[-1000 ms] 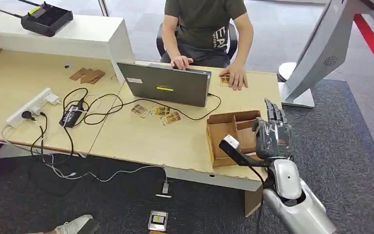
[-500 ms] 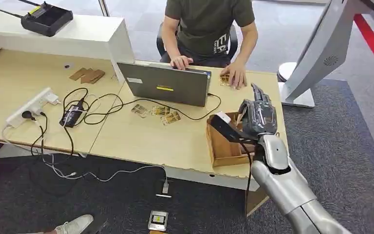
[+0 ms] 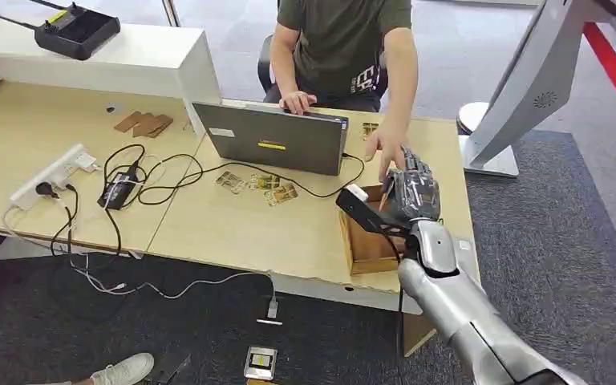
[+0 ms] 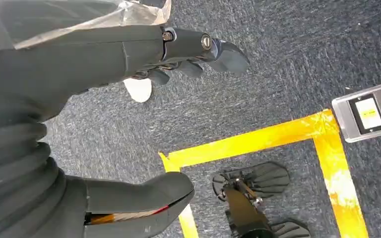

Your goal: Pass the card to the sensor for recognition and then transmit it.

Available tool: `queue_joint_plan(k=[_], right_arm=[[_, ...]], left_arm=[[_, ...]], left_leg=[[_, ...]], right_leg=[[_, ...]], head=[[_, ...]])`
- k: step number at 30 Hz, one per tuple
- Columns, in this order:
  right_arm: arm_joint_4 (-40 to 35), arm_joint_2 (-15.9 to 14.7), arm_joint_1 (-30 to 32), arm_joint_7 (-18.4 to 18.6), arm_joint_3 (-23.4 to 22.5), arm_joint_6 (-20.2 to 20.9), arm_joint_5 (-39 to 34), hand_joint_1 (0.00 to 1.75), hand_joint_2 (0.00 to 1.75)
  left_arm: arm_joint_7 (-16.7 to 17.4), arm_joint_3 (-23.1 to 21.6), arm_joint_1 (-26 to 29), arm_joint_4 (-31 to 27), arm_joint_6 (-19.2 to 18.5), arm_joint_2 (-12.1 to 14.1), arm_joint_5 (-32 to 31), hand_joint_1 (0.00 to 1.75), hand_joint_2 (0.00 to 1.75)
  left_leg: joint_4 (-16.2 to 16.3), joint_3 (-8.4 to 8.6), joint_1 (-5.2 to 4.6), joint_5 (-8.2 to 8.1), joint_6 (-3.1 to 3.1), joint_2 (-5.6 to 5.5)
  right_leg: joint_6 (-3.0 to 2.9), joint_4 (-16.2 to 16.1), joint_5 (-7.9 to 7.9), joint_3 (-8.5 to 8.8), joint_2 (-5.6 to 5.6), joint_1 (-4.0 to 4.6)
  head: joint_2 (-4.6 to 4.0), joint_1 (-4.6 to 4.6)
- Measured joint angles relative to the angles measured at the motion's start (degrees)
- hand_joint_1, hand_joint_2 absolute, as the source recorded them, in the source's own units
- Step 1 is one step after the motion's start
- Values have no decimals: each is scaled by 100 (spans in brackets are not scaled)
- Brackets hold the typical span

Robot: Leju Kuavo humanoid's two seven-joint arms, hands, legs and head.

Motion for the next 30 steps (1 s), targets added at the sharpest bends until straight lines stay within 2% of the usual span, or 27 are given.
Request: queue_joint_plan(k=[7, 8, 9, 13, 17, 22, 24, 25, 26, 28, 30], right_arm=[[381, 208, -50, -61, 18, -127, 4, 175, 175], [457, 238, -69, -83, 22, -151, 2, 17, 175], [503, 256, -83, -101, 24, -171, 0, 0, 175], [693, 356, -104, -227, 31, -339, -70, 0, 175], [826, 418, -124, -125, 37, -595, -83, 0, 175], [914, 398, -119, -81, 0, -1170, -190, 0, 175], [896, 374, -74, -237, -86, -1421, -374, 0, 175], [820, 361, -21, -457, -181, -1504, -487, 0, 175], [668, 394, 109, -913, -357, -1517, -698, 0, 175], [317, 551, 403, -2428, -1069, -1530, -1371, 0, 175], [153, 658, 543, -3590, -1808, -1537, -2419, 0, 175]], left_arm=[[2, 0, -3, 11, 197, -125, 0, 0, 175], [13, 0, -9, 15, 205, -149, 0, 0, 175], [35, 0, -15, 20, 219, -160, -2, 0, 175], [90, 2, -37, 26, 308, -217, -31, 0, 175], [107, 11, -55, 31, 398, -284, -88, 0, 175], [107, 26, -50, 31, 459, -328, -190, 0, 175], [101, 28, -37, 31, 490, -343, -212, 0, 175], [85, 31, -22, 31, 509, -348, -214, 0, 175], [65, 35, 3, 31, 536, -356, -208, 0, 175], [41, 42, 47, 31, 577, -363, -197, 0, 175], [9, 59, 59, 31, 579, -369, -184, 0, 175]], left_leg=[[0, 0, 0, 0, 0, 1], [0, 1, 0, 0, 0, 1], [0, 0, 0, 0, 0, 1], [0, 1, 0, 0, 0, 2], [0, 2, 0, 0, 0, 1], [1, 3, 0, 0, 0, 2], [1, 3, -1, 0, 0, 1], [1, 2, 0, 0, 0, 0], [1, 3, 1, 0, 0, -1], [1, 3, 0, -2, -1, 0], [3, -1, 1, -1, 0, -14]], right_leg=[[0, 0, 0, -1, 0, 0], [0, -1, 0, -1, 0, 0], [0, -1, 0, 0, 0, 0], [0, 0, 1, -1, 0, 0], [0, -1, 1, -1, 0, 0], [0, -1, 1, -1, 0, 0], [0, -3, 1, 0, 0, 0], [0, -1, 1, 3, 0, 0], [0, -1, 1, 4, 0, 1], [-1, -1, 2, -7, 5, 0], [0, -3, -1, -5, -8, 0]], head=[[0, -2], [0, 0], [0, 0], [0, 0], [0, -2], [0, -2], [0, 0], [0, 0], [0, 0], [0, -7], [0, -4]])
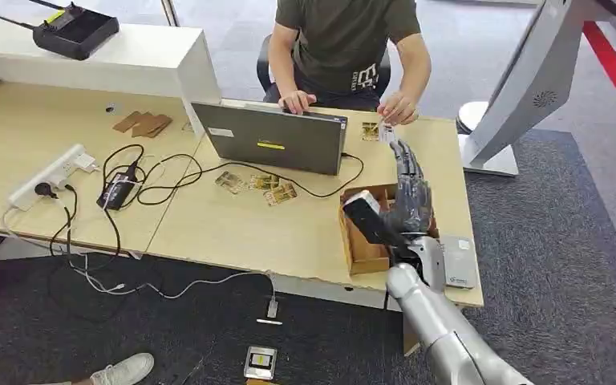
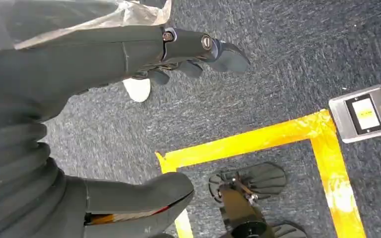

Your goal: Pass the card to the sensor for recognition and then transmit it.

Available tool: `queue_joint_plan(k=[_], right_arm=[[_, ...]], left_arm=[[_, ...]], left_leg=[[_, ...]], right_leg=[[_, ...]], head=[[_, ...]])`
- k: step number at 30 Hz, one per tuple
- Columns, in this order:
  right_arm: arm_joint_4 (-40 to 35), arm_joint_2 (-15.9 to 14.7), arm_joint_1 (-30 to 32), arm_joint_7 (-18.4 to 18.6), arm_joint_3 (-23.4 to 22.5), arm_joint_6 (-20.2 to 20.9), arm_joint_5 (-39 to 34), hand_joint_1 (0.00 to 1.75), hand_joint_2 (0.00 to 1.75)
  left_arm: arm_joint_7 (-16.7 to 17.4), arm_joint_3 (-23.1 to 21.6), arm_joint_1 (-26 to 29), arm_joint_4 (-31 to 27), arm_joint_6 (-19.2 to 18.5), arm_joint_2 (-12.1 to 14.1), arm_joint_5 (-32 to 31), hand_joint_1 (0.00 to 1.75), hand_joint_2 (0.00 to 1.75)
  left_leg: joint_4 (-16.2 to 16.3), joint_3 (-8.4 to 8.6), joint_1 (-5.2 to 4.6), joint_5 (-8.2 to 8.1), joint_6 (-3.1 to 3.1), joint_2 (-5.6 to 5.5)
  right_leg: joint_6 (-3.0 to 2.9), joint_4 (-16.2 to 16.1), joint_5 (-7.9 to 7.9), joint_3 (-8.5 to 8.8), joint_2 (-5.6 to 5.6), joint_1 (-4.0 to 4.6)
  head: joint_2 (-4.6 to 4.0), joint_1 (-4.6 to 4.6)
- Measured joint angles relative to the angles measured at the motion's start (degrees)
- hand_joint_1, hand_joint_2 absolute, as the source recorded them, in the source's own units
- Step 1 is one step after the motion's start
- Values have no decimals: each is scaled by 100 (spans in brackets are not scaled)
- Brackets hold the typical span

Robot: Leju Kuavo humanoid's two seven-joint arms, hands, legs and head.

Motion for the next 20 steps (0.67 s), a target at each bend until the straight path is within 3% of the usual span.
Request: queue_joint_plan(k=[1, 4, 8, 11, 15, 17, 20], right_arm=[[-121, 24, 69, -362, -373, 0, -562, 0, 175], [-515, 39, 442, -804, -1433, 0, -1945, 0, 175], [-748, -171, 1163, -944, -2341, 2, -4072, 0, 175], [-660, -451, 1633, -1022, -2785, 7, -4924, 0, 175], [-145, -957, 2074, -273, -3057, 433, -6205, 0, 175], [112, -1150, 2304, -78, -3066, 612, -6359, 0, 175], [483, -1370, 2506, 498, -3060, 950, -6389, 0, 175]], left_arm=[[-9, 22, 18, 0, 0, -2, 13, 0, 175], [-27, 88, 117, 0, 0, 9, 103, 0, 175], [-272, 195, 236, 4, 68, 44, 335, 0, 175], [-494, 273, 406, 24, 118, 68, 521, 0, 175], [-645, 359, 561, 46, 111, 116, 743, 0, 175], [-678, 394, 644, 50, 109, 162, 837, 0, 175], [-673, 404, 691, 48, 111, 231, 935, 0, 175]], left_leg=[[0, 1, 1, 1, 1, -25], [0, 7, 0, 0, 1, -29], [0, 13, -5, -10, 13, -15], [0, 10, -9, -16, 19, -11], [0, 9, -8, -25, 20, -4], [-1, 9, -7, -31, 20, -3], [-1, 11, -3, -31, 18, -2]], right_leg=[[1, -2, -3, 9, -22, 0], [2, -6, -10, 16, -31, 3], [4, -14, -10, 24, -23, 1], [4, -17, -11, 15, -19, -2], [15, -19, -20, 21, -18, -2], [14, -19, -20, 18, -12, -4], [12, -19, -22, 12, -9, -1]], head=[[0, 2], [0, 4], [0, 4], [0, 2], [0, 6], [0, 4], [0, 2]])
